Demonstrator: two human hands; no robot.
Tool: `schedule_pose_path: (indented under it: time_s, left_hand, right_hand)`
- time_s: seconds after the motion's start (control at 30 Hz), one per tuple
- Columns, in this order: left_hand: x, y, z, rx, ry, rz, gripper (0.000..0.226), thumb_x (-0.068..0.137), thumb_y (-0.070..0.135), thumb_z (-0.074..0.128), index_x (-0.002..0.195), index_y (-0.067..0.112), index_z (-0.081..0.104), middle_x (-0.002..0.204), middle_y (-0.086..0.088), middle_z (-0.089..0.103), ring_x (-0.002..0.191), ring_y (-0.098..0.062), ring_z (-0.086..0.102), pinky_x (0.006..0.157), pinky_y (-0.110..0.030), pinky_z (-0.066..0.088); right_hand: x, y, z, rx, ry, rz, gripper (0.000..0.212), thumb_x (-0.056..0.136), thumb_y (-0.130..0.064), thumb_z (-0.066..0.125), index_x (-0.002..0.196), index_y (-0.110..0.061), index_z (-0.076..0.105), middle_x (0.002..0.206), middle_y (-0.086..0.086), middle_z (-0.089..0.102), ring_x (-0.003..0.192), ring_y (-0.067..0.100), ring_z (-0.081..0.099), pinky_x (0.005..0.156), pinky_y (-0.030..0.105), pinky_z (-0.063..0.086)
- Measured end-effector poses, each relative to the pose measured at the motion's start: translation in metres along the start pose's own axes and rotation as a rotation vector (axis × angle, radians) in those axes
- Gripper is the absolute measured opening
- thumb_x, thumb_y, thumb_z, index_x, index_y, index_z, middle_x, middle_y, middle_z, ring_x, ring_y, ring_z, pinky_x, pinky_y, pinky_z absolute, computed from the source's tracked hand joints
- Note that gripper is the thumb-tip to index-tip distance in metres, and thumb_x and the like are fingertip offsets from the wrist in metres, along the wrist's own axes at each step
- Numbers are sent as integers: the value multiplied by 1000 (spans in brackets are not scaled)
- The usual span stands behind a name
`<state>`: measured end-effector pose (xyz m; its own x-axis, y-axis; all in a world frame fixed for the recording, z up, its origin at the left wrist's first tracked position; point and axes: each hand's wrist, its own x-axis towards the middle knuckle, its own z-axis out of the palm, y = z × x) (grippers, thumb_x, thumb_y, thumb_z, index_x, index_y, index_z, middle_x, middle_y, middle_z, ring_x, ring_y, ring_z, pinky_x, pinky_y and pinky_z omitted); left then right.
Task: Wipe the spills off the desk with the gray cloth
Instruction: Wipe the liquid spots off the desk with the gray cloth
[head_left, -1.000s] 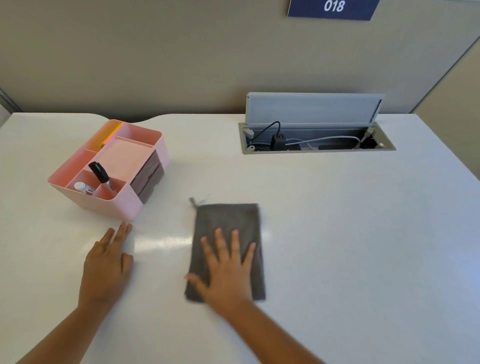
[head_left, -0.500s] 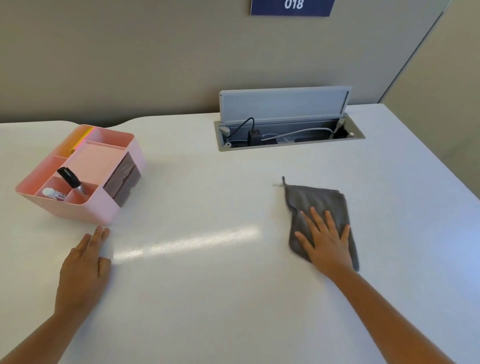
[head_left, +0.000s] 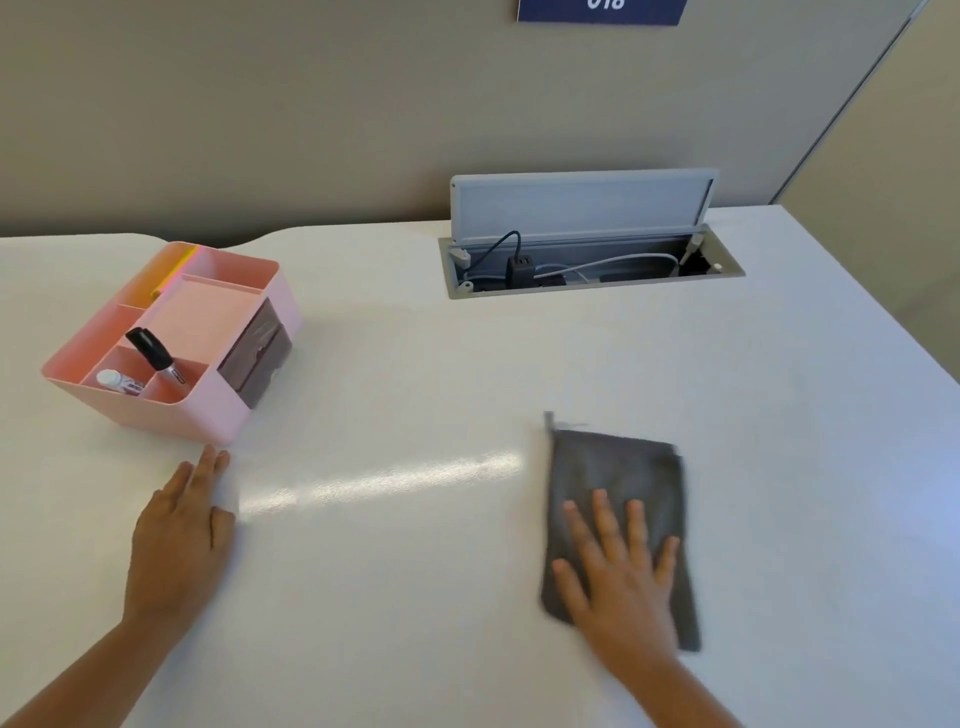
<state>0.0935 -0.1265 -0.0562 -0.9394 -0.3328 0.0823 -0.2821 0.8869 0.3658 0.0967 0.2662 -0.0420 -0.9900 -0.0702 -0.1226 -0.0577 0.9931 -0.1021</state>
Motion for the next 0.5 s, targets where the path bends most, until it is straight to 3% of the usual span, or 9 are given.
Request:
schedule_pose_path:
  time_s: [0.07,0.13,0.23,0.33,0.4,0.43,0.5]
  left_hand:
    - [0,1,0,2,9,-6,57,78,14,31,133,2,44,136,-23,51,123,-49,46,98,-60,41]
    - [0,0,0,8,-2,-6,58,79,17,28,132,1,45,138,-23,49,124,-48,46,97,-59,41]
    - [1,-3,1,23,-8,19,56,83,19,28,134,2,43,140,-23,47,127,-47,44,101,-59,38]
    - [-2,-7,2,10,-8,8,55,85,19,29,136,6,41,144,-20,43,130,-44,41,107,-54,31]
    - [-2,-8,2,-16,5,-3,55,83,19,29,136,9,42,146,-17,42,131,-42,40,109,-52,30]
    - [-2,-9,2,-26,11,-10,56,82,18,29,136,9,42,146,-16,42,131,-42,40,109,-52,31]
    - [-1,-10,2,-38,5,-16,57,81,18,29,135,9,43,145,-16,42,130,-43,41,107,-54,34]
  right_hand:
    - [-17,-54,7,-9,10,-209,59,76,-56,41,129,-34,53,141,1,49,136,38,34,104,64,20]
    - [-37,-102,21,-16,-1,-359,62,68,-62,45,126,-41,54,139,-3,50,140,32,17,104,58,13]
    - [-64,-143,42,-43,73,-539,52,77,-66,38,124,-49,48,132,-12,57,135,30,20,104,56,16]
    - [-82,-119,49,-124,63,-713,49,87,-63,29,134,-51,33,142,-19,44,136,25,22,107,58,23]
    - [-80,-77,43,-217,35,-747,56,85,-64,35,138,-51,26,149,-17,29,140,25,17,109,57,19]
    - [-74,-54,38,-241,46,-715,59,83,-64,37,139,-49,24,150,-14,25,142,25,11,108,55,13]
    - [-62,-7,24,-215,82,-570,57,86,-64,31,139,-45,26,147,-10,38,145,19,-2,107,50,9]
